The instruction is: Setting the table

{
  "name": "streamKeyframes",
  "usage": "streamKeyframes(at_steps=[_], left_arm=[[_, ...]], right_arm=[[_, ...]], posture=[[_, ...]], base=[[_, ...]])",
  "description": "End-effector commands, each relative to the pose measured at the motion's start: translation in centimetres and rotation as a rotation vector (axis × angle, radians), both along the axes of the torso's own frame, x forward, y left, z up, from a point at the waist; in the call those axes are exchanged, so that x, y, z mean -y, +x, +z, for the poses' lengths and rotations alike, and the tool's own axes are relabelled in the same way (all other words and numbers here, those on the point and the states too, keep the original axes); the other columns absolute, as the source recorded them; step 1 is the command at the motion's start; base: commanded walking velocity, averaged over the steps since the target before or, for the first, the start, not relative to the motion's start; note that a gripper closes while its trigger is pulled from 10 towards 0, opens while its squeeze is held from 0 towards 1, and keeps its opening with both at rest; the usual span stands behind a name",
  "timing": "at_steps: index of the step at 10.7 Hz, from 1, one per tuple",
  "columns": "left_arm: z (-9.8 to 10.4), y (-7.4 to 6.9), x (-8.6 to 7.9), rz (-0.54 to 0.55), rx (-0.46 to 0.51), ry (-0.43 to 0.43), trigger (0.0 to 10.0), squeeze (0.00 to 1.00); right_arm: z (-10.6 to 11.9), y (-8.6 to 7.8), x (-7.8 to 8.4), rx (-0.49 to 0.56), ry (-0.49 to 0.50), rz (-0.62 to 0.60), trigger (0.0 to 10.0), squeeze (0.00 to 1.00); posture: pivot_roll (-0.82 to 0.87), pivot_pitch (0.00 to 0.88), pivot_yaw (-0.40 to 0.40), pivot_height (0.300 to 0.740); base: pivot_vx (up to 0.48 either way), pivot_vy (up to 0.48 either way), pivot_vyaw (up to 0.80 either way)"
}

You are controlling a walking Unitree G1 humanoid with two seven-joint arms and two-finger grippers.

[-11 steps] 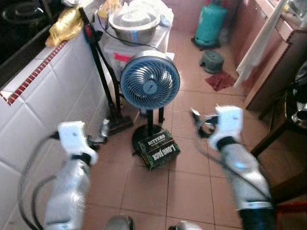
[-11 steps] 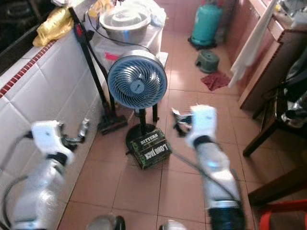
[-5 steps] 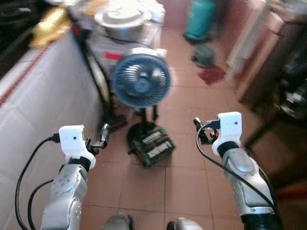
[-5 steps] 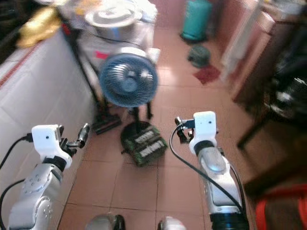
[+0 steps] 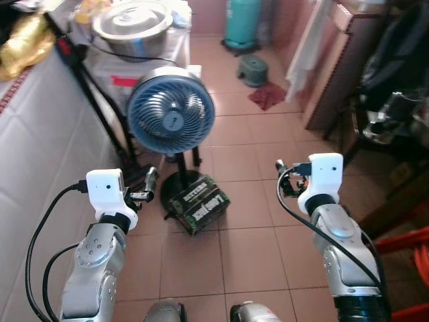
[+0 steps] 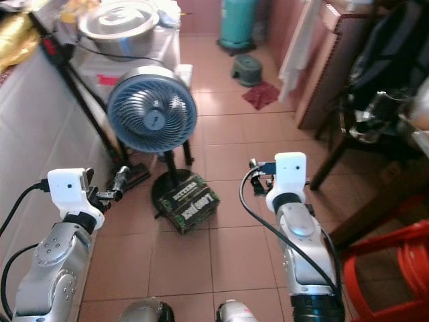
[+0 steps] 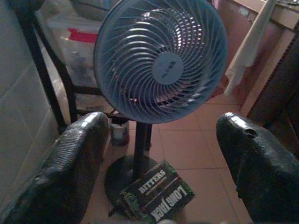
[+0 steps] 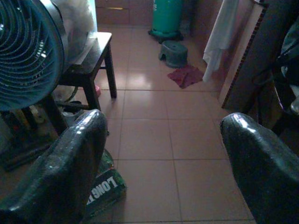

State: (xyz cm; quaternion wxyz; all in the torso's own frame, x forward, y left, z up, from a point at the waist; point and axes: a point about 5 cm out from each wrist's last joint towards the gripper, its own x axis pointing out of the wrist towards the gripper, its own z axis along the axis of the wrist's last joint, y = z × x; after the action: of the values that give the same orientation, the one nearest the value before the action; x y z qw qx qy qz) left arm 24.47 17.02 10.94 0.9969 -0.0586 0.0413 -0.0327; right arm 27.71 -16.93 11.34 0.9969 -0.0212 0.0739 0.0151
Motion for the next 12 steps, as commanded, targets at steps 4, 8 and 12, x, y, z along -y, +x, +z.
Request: streamKeyframes(at_steps=[4, 8, 12], left_arm=[[0.2, 0.1, 0.0, -0.012, 0.008, 0.012, 10.0, 0.0], [0.7, 0.1, 0.6, -0.058, 0.037, -0.014, 10.0, 0.0], [1.1, -0.3, 1.5, -0.089, 0.06, 0.042, 10.0, 0.0]], right_arm=[[0.7, 0.0, 0.0, 0.02, -0.02, 0.012, 10.0, 0.0], [0.9, 0.1, -0.5, 0.028, -0.008, 0.021, 10.0, 0.0], [1.2, 0.2, -0.5, 0.032, -0.009, 0.0, 10.0, 0.0]], posture=[[-0.03, 0.073, 0.035, 0.74], [-0.03, 0.075, 0.038, 0.74], [-0.03, 0.076, 0.036, 0.74]], base=[[0.0, 0.313, -0.79], [0.0, 0.0, -0.8], [0.0, 0.0, -0.8]])
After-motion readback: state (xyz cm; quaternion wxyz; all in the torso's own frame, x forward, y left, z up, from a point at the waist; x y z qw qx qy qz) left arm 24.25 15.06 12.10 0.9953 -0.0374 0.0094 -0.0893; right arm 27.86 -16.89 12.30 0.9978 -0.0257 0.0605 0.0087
